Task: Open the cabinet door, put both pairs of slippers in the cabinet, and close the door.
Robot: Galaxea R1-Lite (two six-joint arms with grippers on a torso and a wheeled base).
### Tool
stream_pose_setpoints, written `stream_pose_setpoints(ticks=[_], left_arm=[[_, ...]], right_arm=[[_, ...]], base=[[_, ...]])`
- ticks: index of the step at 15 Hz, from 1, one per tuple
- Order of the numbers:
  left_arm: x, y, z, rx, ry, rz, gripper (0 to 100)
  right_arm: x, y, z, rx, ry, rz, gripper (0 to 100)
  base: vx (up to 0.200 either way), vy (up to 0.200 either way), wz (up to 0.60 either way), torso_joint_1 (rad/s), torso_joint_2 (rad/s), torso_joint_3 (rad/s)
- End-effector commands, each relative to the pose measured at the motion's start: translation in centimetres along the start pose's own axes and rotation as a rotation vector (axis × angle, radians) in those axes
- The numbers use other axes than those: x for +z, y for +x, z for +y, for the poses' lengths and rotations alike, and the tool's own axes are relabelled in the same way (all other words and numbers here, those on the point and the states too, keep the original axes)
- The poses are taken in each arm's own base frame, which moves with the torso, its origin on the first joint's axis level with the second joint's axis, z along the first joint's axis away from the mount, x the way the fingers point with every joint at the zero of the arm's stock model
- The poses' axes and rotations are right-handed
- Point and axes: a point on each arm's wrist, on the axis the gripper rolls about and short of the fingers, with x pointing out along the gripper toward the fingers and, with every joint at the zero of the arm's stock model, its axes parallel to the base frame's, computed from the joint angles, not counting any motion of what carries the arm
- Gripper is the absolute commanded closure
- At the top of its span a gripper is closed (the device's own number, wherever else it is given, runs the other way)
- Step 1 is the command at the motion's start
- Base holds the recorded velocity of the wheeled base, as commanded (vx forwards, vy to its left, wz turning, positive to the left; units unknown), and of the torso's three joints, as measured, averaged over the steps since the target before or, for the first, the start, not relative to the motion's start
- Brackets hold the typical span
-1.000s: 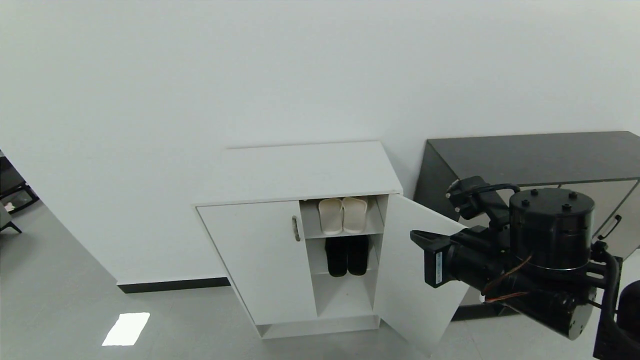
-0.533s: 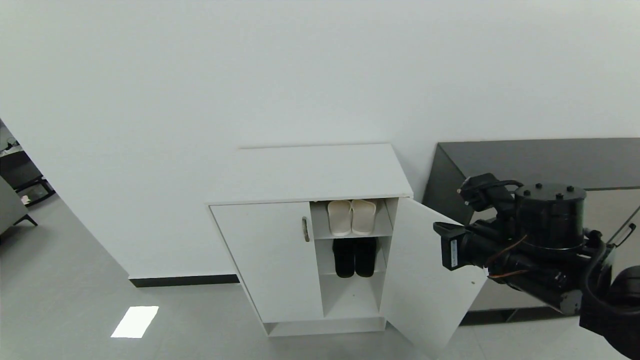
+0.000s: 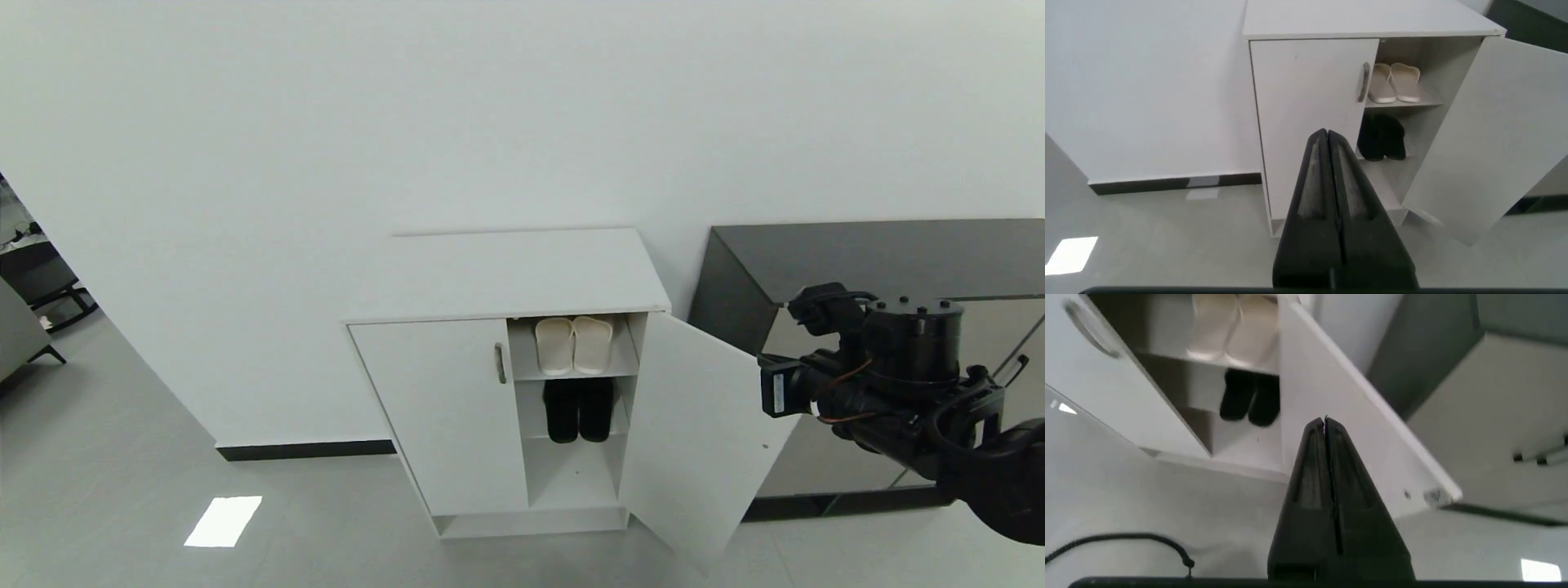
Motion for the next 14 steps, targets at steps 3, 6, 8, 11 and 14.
stream_pose_setpoints(ticks=[3, 6, 8, 11, 14], left_arm=[[0.0, 0.0, 0.0, -0.001, -0.001, 0.002, 100], [0.0, 0.0, 0.0, -0.001, -0.001, 0.002, 100], [0.0, 0.0, 0.0, 0.001, -0.001, 0.002, 100], [0.0, 0.0, 0.0, 0.001, -0.002, 0.002, 100], [0.0, 0.0, 0.0, 0.001, -0.002, 0.002, 100]], right_arm=[[-0.5, 0.4, -0.1, -0.002, -0.002, 0.02, 100], [-0.8, 0.9, -0.2, -0.004, -0.001, 0.028, 100], [-0.8, 2.0, -2.0, -0.04, 0.021, 0.026, 100], [-1.6, 4.5, -6.5, -0.112, 0.065, 0.046, 100], [-1.8, 5.6, -8.8, -0.149, 0.086, 0.035, 100]], base=[[-0.067, 0.0, 0.0, -0.002, 0.0, -0.001], [0.0, 0.0, 0.0, 0.0, 0.0, 0.0], [0.0, 0.0, 0.0, 0.0, 0.0, 0.0], [0.0, 0.0, 0.0, 0.0, 0.0, 0.0], [0.0, 0.0, 0.0, 0.0, 0.0, 0.0]])
